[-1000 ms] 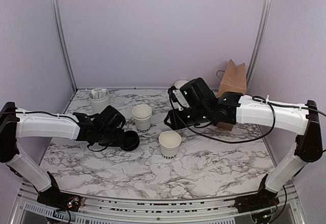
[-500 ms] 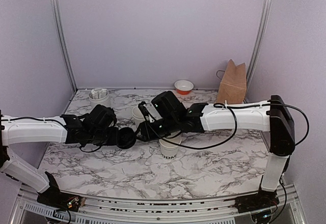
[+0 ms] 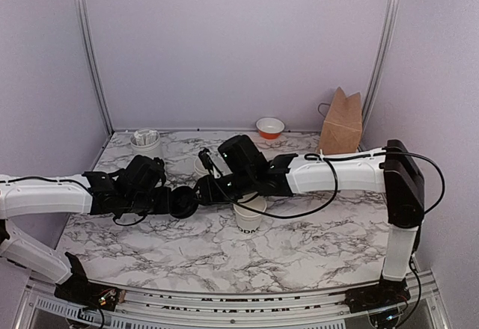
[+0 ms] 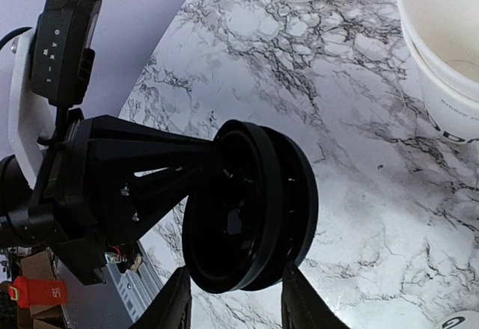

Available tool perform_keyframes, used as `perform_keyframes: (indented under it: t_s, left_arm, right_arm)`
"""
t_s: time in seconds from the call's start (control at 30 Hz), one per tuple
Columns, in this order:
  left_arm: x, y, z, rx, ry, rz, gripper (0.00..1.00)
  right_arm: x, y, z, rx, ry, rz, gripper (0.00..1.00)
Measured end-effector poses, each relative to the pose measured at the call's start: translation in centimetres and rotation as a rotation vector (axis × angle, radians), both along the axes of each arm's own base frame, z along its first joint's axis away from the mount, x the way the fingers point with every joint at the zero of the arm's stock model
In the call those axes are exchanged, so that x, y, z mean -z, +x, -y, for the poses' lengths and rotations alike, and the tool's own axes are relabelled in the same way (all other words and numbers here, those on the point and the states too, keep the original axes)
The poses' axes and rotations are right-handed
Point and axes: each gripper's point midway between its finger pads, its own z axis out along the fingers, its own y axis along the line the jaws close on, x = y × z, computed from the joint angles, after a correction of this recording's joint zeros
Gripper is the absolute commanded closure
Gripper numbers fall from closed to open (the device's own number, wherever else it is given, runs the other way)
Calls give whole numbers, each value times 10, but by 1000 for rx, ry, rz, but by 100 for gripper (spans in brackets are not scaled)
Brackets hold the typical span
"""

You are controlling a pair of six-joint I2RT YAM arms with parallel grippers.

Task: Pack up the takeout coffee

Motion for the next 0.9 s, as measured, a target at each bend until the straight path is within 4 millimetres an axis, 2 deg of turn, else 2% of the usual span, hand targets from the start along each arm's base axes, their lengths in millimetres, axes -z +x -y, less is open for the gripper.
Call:
perform_keyframes:
  t_s: [0.23,0.53,0.77,0.9]
  left_arm:
    - [0,-2,1,10,-15,0,98]
    - [-4,-2,1,12,-28,13,98]
    - [2,-4,-2,9,-23,12,92]
    - [3,-3,-5,1,-11,16,81]
  right_arm:
    - [9,3,-7,10,7,-29,61]
    - [8,7,-15,22,32,-47,64]
    - [11,9,-19,37,36,-65,78]
    - [20,12,-19,50,21,-76,88]
